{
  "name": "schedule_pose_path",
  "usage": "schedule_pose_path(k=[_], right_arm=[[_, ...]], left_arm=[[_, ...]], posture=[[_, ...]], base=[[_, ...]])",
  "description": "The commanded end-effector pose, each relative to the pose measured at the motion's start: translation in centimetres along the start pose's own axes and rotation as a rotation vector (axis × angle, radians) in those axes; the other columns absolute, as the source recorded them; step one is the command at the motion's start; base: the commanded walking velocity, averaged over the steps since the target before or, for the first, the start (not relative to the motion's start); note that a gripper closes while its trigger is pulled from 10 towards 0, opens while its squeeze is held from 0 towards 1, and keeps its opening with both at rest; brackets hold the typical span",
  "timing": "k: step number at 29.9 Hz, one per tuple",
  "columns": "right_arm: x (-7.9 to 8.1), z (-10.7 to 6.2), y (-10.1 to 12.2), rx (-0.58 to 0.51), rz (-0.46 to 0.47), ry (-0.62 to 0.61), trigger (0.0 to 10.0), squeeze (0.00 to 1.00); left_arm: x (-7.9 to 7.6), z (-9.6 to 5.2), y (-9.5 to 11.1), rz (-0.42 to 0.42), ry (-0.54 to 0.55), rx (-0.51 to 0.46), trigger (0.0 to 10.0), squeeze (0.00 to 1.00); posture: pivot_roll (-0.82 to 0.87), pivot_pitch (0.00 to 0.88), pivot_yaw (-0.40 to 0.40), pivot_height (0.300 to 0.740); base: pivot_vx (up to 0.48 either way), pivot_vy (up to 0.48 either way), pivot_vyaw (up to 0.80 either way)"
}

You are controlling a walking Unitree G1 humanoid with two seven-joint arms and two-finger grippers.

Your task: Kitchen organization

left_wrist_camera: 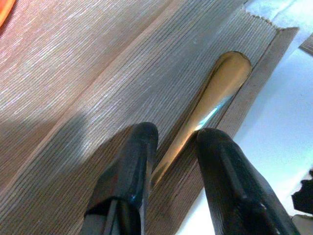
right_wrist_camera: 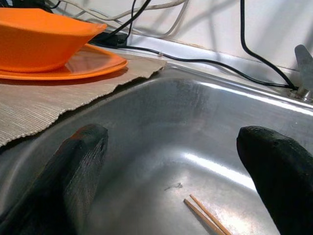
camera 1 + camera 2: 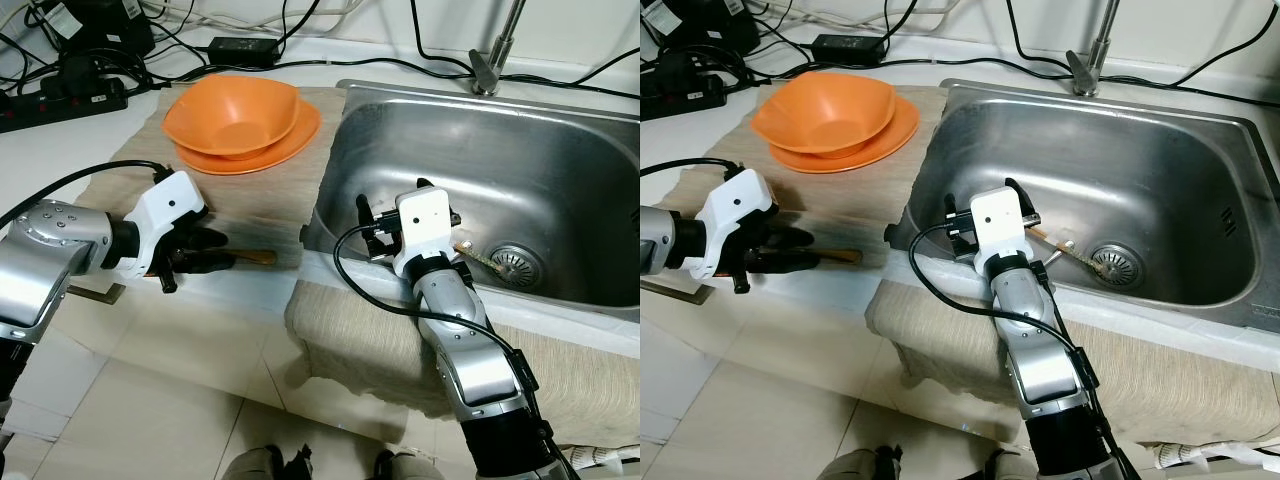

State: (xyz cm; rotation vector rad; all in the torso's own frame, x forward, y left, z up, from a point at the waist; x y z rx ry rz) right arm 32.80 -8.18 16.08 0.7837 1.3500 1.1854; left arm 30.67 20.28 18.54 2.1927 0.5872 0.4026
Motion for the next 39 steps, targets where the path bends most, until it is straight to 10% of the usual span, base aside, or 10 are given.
schedule_pose_path(k=[1,39], right_arm=[[0.2,0.0,-0.5,0.023,0.007,0.002,10.0,0.00],[1.0,0.1,-0.5,0.035,0.079,0.051,10.0,0.00]], left_arm=[[-1.2,1.1,-2.0,-0.022,-0.062,0.084,0.0,0.00],[3.4,-4.3,8.2,0.189,0.216,-0.169,0.0,0.00]], posture=[[0.09,0.117,0.047,0.740],[0.08,0.118,0.059,0.740]], base=[[0.000,0.000,0.00],[0.000,0.000,0.00]])
Point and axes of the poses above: a point about 5 cm out from each wrist's last joint towards the gripper, its own z axis pointing out of the wrist towards the gripper, its own y axis along the axis of the wrist's last joint, x = y × z, the point moved 3 cm from there along z, pointing out of the wrist towards the gripper, and after that the axes turned 6 degrees about -z, right-handed, at the moved point
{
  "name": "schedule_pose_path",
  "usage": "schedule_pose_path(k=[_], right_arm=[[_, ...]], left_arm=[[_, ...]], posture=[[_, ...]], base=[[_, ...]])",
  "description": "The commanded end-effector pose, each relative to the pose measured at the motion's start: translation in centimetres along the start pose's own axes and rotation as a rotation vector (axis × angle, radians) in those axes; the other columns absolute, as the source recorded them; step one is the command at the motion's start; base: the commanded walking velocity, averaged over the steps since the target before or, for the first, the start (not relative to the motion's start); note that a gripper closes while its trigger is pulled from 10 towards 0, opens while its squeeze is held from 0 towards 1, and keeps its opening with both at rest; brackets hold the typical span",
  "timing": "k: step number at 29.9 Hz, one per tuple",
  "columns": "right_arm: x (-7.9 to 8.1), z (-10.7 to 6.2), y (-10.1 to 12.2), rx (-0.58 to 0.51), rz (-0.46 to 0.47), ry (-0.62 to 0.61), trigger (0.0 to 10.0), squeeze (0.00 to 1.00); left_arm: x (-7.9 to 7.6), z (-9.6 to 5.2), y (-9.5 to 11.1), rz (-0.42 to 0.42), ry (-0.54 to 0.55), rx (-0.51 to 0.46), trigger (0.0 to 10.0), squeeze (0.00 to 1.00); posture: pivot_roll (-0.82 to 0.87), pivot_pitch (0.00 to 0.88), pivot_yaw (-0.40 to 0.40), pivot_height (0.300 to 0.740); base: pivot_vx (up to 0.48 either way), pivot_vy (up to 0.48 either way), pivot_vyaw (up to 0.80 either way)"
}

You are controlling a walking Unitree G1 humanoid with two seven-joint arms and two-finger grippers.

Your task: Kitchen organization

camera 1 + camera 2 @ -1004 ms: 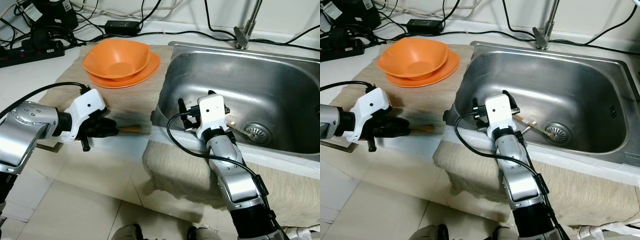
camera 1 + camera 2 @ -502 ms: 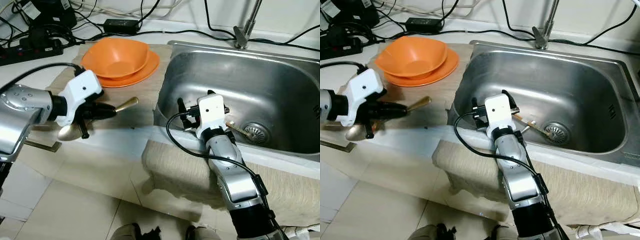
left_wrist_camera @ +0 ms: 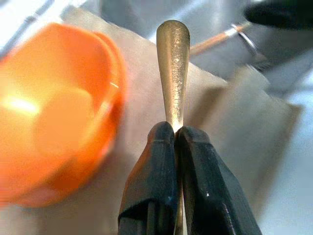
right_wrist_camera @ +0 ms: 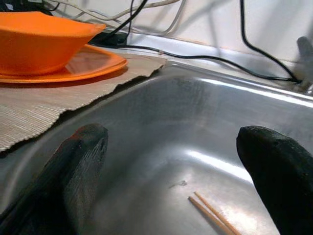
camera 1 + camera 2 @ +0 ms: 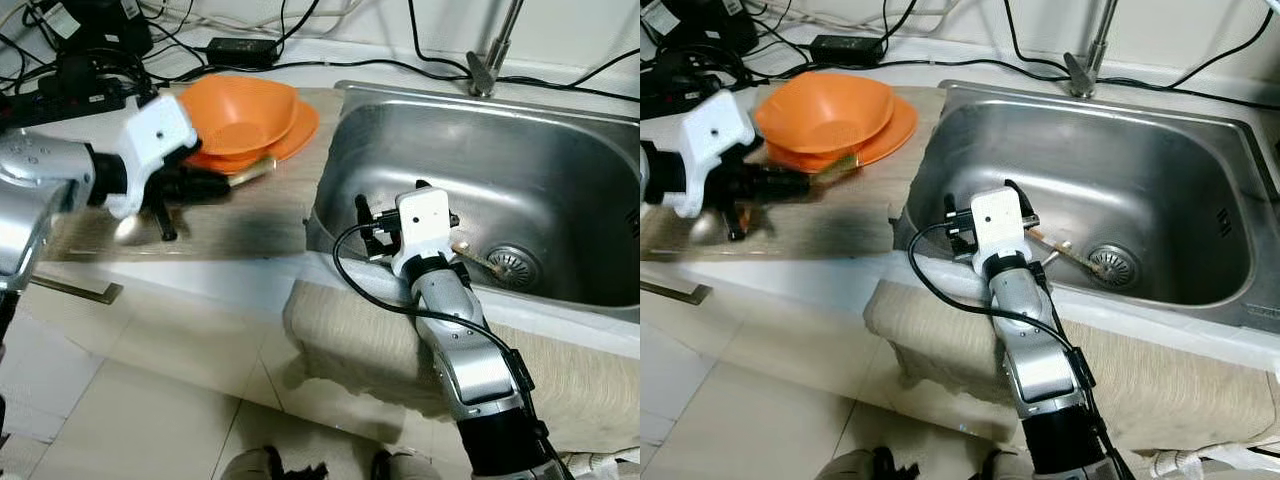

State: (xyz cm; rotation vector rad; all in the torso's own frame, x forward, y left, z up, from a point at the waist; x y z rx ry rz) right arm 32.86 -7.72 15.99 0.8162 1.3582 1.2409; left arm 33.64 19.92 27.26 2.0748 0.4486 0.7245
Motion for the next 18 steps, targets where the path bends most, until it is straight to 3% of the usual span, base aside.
schedule_pose_path(k=[1,3,5,6,8,10,13,18], right_arm=[[0.6,0.0,-0.5,0.032,0.036,0.035,10.0,0.00],[0.8,0.1,-0.4,0.032,0.063,0.050,10.0,0.00],[1.3,0.3,-0.3,0.047,0.174,0.077,10.0,0.00],[1.8,0.5,-0.1,0.065,0.294,0.112,10.0,0.00],[1.9,0.6,0.0,0.068,0.318,0.120,10.0,0.00],[2.6,0.7,0.7,0.069,0.412,0.183,10.0,0.00],[3.2,1.0,1.5,0.059,0.482,0.238,10.0,0.00],[3.3,1.8,2.2,0.050,0.508,0.253,10.0,0.00]], left_arm=[[0.8,-0.4,0.6,0.019,0.039,-0.016,0.0,0.00],[1.1,-0.1,0.9,0.017,0.051,-0.027,0.0,0.00],[1.3,0.8,1.2,-0.002,0.064,-0.046,0.0,0.00],[1.3,1.9,1.3,-0.028,0.069,-0.071,0.0,0.00],[1.4,2.2,1.4,-0.036,0.071,-0.078,0.0,0.00],[1.7,3.2,1.7,-0.059,0.085,-0.106,0.0,0.00],[1.8,4.3,2.0,-0.074,0.084,-0.130,0.0,0.00],[1.0,6.2,2.1,-0.100,0.057,-0.168,0.0,0.00]], posture=[[0.08,0.117,0.060,0.740],[0.08,0.116,0.060,0.740],[0.08,0.116,0.060,0.740],[0.08,0.116,0.058,0.740],[0.08,0.116,0.058,0.740],[0.07,0.115,0.055,0.740],[0.07,0.114,0.053,0.740],[0.05,0.106,0.056,0.740]], base=[[0.000,0.000,0.00],[0.000,0.000,0.00],[0.000,0.000,0.00],[0.000,0.000,0.00],[0.000,0.000,0.00],[0.000,0.000,0.00],[0.000,0.000,0.00],[0.000,0.000,0.00]])
Point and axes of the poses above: a point about 5 cm out from each wrist's last joint towards the gripper, its own z axis pointing out of the wrist towards the gripper, its own y axis along the axis of the wrist's last joint, x = y × z, the point moved 3 cm from there along z, pointing out of the wrist towards the gripper, and after that the axes turned 6 degrees about -z, right-handed, at the moved point
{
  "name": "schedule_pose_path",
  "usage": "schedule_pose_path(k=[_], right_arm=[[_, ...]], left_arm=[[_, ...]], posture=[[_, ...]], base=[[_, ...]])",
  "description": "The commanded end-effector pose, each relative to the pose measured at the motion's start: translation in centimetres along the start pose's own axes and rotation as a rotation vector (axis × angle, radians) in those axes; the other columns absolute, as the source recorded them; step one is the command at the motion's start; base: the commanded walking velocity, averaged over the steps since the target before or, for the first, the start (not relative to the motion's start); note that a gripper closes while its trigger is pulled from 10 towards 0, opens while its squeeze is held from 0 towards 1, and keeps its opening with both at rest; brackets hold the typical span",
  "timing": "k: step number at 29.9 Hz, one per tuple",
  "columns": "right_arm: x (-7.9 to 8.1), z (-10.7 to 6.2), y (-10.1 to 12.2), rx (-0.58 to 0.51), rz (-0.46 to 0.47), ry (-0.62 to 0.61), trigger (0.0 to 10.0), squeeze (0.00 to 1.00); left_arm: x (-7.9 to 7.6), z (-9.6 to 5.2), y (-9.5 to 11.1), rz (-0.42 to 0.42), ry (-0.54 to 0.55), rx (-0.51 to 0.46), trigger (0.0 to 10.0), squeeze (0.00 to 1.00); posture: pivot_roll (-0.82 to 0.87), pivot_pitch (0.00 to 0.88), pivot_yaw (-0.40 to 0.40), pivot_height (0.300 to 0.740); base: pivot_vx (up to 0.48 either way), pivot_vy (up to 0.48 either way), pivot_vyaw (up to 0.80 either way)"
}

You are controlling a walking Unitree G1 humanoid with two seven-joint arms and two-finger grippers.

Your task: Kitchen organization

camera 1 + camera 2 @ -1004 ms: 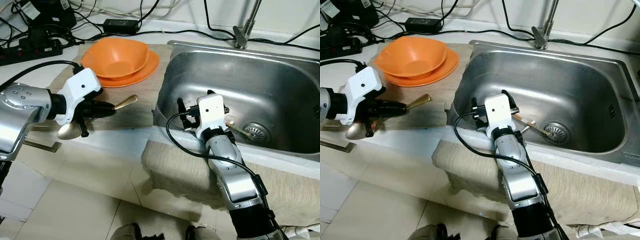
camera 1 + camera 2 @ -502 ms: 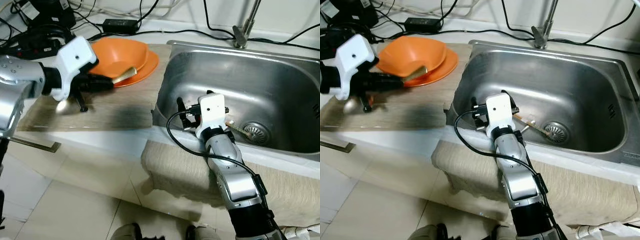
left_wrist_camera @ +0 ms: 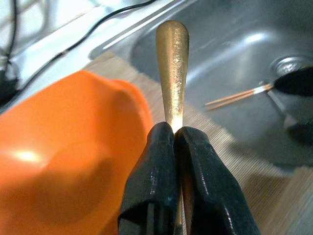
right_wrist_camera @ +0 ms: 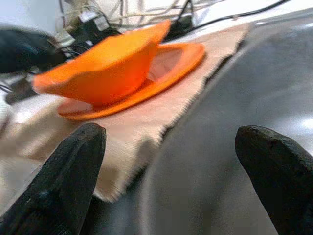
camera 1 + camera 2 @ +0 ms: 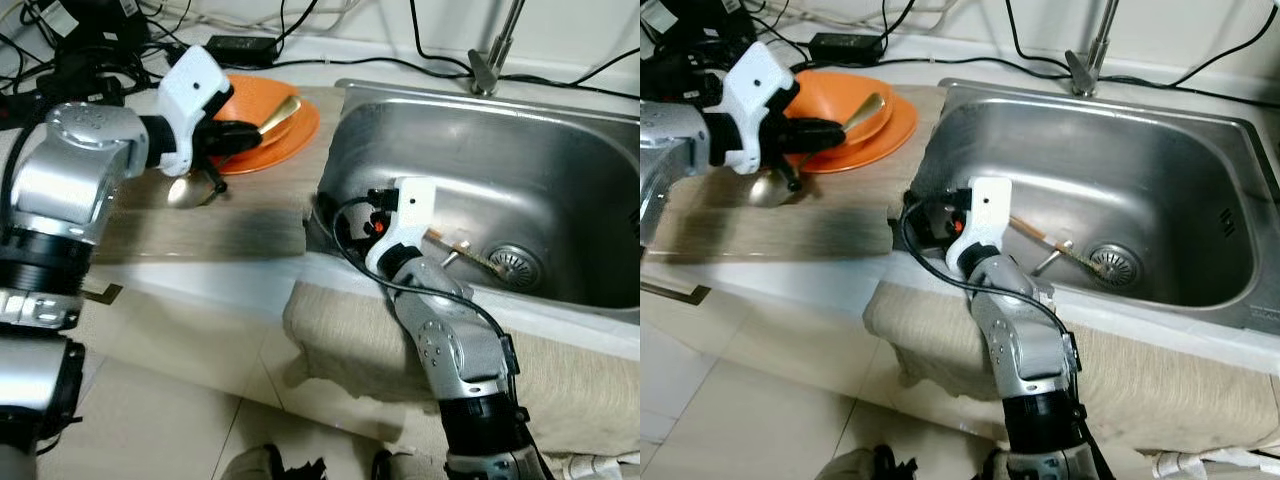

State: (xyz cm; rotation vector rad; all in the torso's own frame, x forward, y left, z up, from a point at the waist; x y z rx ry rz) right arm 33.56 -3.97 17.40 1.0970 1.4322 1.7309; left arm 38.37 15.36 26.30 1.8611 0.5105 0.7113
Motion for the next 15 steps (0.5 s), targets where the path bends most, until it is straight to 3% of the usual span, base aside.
schedule_pose_path(k=[1,15], right_arm=[[0.2,0.2,0.1,0.000,0.026,0.012,10.0,0.00],[0.3,1.2,2.2,-0.063,0.230,0.024,10.0,0.00]], left_arm=[[0.0,0.1,0.0,0.018,0.007,0.000,0.0,0.00],[-0.3,0.9,-1.4,0.015,-0.009,0.011,0.0,0.00]], posture=[[0.05,0.104,0.057,0.740],[0.04,0.062,0.061,0.740]], base=[[0.000,0.000,0.00],[0.000,0.000,0.00]])
Point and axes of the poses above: a point about 5 cm out from each wrist's last joint towards the gripper, its own z axis pointing out of the wrist towards the gripper, its own y axis along the axis of the wrist's last joint, x = y × z, the point moved 3 cm from there along z, pointing out of the wrist towards the gripper, and after that the axes turned 6 degrees about -z, right-handed, at the moved point
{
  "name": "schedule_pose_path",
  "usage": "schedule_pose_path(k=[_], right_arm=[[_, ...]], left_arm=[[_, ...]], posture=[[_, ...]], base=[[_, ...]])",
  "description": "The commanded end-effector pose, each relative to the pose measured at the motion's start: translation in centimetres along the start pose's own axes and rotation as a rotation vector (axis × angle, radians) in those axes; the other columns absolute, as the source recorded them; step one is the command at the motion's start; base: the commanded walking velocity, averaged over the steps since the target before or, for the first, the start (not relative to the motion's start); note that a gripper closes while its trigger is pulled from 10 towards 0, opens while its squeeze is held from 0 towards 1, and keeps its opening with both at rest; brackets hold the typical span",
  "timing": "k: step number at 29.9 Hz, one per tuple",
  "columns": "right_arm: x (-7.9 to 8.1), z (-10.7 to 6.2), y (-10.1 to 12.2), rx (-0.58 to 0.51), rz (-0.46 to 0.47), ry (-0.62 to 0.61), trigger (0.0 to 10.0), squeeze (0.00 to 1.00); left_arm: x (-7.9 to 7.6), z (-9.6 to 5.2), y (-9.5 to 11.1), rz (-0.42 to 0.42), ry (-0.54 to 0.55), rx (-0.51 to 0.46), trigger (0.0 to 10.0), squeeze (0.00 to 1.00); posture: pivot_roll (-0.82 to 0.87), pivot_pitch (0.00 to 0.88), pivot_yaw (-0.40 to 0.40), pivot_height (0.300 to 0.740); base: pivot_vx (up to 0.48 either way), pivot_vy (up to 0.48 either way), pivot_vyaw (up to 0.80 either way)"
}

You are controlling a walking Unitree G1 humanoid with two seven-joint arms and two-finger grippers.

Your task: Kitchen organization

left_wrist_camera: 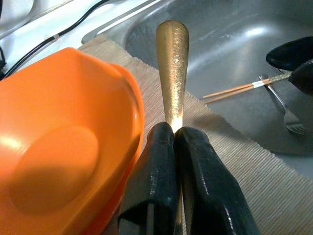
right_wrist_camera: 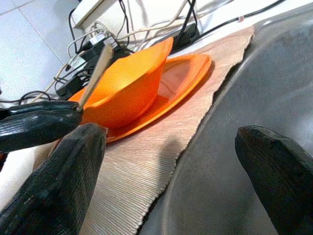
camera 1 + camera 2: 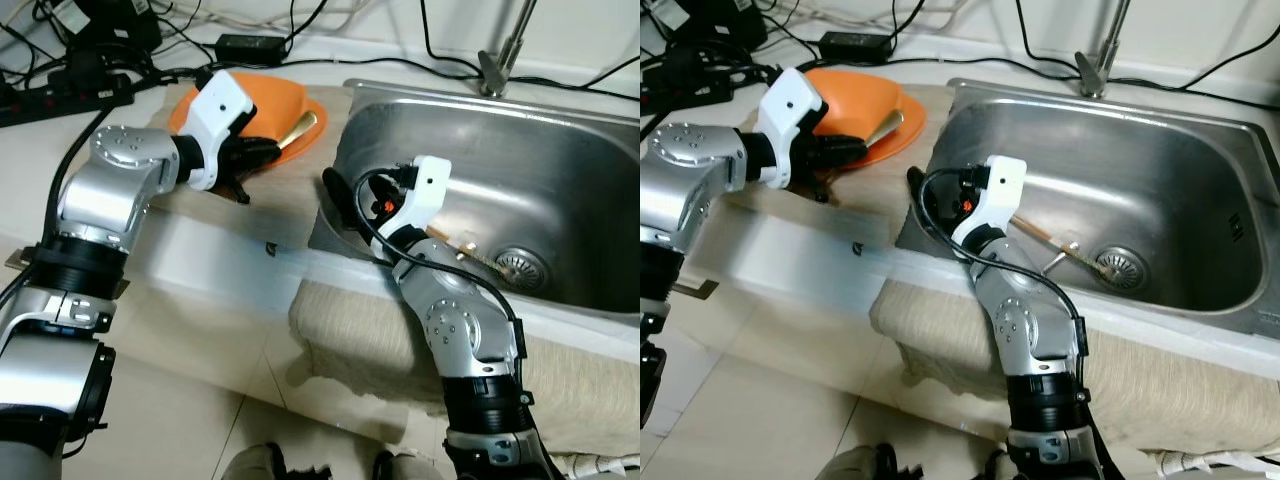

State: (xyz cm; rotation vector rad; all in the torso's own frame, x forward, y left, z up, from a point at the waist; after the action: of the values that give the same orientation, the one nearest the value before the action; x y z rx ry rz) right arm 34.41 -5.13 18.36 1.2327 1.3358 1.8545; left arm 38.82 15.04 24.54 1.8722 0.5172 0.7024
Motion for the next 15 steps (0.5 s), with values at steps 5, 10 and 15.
schedule_pose_path(k=[5,10,15], right_arm=[[1.9,1.6,1.2,-0.039,0.130,0.036,10.0,0.00],[2.2,2.3,1.3,-0.042,0.210,0.036,10.0,0.00],[2.9,3.1,1.4,-0.040,0.288,0.047,10.0,0.00]], left_arm=[[-1.1,0.3,0.5,0.024,-0.044,-0.030,0.0,0.00],[-1.9,0.9,0.8,0.029,-0.072,-0.050,0.0,0.00],[-2.3,1.2,1.2,0.042,-0.089,-0.067,0.0,0.00]], posture=[[0.05,0.052,0.061,0.740],[0.05,0.047,0.064,0.740],[0.05,0.046,0.068,0.740]], base=[[0.000,0.000,0.00],[0.000,0.000,0.00],[0.000,0.000,0.00]])
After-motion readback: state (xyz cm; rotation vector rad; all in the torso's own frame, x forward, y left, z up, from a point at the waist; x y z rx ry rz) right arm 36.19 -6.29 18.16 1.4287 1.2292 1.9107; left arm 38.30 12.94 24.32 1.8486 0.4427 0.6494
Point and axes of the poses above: a point about 5 cm out from each wrist's last joint towards the gripper, its own z axis pointing out of the wrist towards the gripper, its own y axis along the axis of the wrist's last joint, x = y × z, the point moved 3 cm from there along z, pointing out of the wrist towards the gripper, and after that the axes turned 6 degrees about -z, right-handed, at the moved point
